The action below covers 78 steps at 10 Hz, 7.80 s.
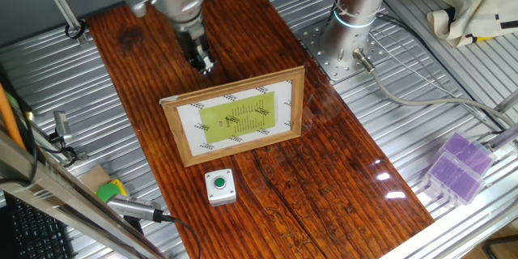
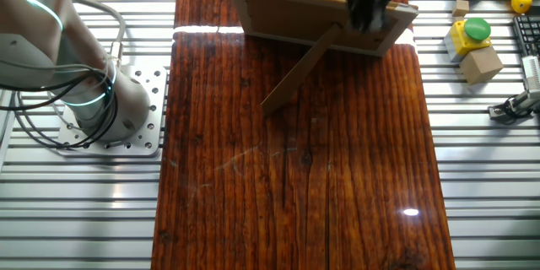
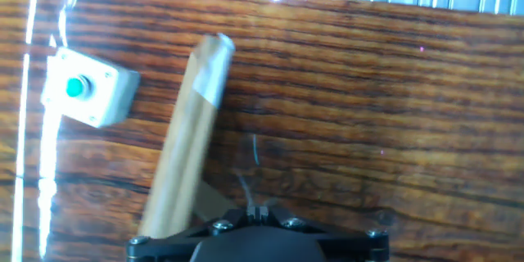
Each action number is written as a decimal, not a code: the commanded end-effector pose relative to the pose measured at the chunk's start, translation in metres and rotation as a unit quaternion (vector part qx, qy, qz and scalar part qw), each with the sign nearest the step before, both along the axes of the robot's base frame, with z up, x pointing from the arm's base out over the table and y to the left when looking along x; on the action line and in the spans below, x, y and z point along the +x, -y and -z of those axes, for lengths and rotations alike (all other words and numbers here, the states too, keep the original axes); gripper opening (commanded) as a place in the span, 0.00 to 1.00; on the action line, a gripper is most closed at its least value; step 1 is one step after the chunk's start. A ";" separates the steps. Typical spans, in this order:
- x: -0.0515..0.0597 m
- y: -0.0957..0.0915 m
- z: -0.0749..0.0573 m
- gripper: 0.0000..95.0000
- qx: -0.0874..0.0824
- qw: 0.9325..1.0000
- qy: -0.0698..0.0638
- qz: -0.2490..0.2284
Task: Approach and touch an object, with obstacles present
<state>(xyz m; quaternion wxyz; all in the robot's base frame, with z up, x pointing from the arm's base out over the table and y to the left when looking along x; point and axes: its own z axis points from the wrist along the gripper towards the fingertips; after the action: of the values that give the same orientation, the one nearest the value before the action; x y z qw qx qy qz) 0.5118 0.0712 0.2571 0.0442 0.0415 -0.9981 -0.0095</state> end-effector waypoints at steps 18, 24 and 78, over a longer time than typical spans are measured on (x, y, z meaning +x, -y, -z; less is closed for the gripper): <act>0.027 -0.066 -0.024 0.00 -0.009 0.999 -0.010 0.032; 0.027 -0.067 -0.022 0.00 -0.003 0.999 -0.009 0.032; 0.054 -0.149 0.188 0.00 0.039 0.994 -0.004 0.107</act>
<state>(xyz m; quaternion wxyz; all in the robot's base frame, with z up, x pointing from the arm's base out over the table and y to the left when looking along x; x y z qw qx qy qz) 0.5652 0.2195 0.0691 0.0459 -0.0634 -0.9955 -0.0536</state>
